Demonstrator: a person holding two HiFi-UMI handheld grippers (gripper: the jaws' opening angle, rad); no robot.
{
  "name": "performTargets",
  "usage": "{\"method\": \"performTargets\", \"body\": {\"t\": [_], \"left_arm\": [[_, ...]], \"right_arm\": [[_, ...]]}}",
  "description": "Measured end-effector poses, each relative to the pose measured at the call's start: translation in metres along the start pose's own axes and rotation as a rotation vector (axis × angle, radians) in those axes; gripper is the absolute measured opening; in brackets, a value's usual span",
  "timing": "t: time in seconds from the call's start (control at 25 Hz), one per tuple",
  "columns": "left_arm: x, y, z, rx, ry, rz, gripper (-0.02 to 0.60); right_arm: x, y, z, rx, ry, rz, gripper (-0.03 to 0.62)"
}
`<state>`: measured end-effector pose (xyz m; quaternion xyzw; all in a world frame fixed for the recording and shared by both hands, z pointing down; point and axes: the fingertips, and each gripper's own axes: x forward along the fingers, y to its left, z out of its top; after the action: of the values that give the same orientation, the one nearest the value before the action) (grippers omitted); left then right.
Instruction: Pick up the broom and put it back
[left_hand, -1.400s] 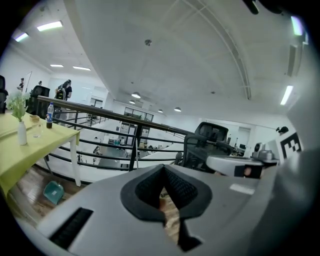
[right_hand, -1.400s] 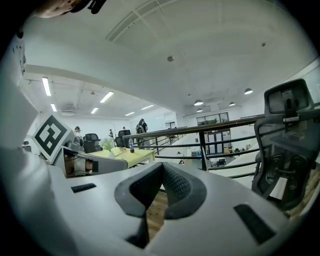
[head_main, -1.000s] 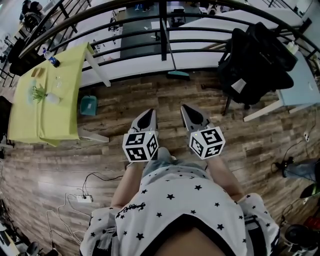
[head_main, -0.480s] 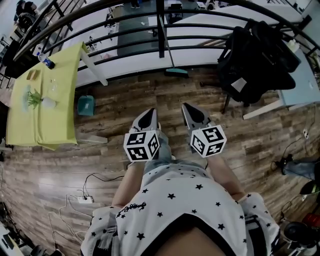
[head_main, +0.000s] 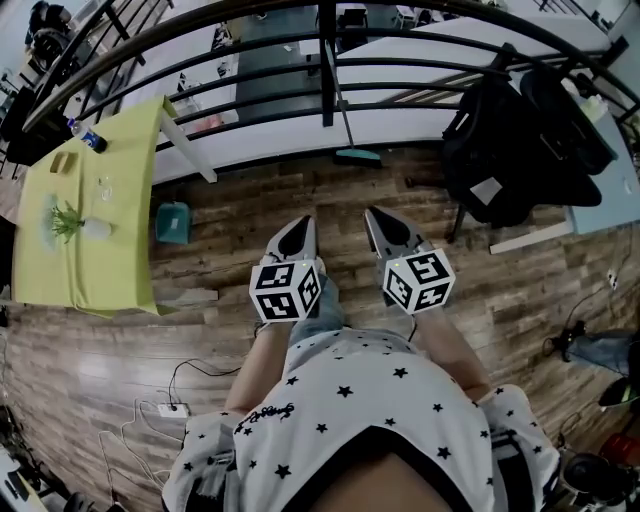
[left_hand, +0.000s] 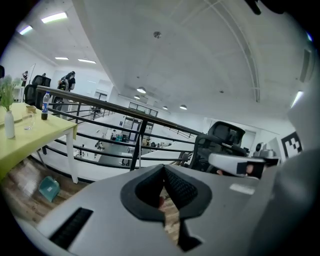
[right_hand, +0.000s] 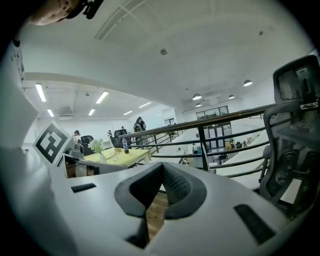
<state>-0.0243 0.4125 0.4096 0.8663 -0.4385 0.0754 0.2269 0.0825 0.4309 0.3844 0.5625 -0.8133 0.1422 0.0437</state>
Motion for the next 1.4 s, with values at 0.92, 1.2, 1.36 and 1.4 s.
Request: {"method": "performTargets", "body": {"t": [0.92, 1.2, 1.36, 1.4], "left_arm": [[0.122, 0.111, 0.091, 0.019, 0.042, -0.028, 0.011], [0.156, 0.14, 0.107, 0.021, 0.047, -0.05, 0.011], [0.169, 0.153, 0.114, 0.017, 0.051, -0.054, 0.011], [0.172, 0.156, 0.115, 0.015, 0.051, -0.054, 0.011]], "right_arm": [[0.169, -0.039, 0.054, -0.032, 0.035, -0.034, -0.006], [0.21, -0.05, 0.062, -0.047, 0.041, -0.063, -0.006], [0.228, -0.052, 0.067, -0.052, 0.04, -0.072, -0.006], [0.231, -0.053, 0.068, -0.054, 0.041, -0.075, -0.006]]}}
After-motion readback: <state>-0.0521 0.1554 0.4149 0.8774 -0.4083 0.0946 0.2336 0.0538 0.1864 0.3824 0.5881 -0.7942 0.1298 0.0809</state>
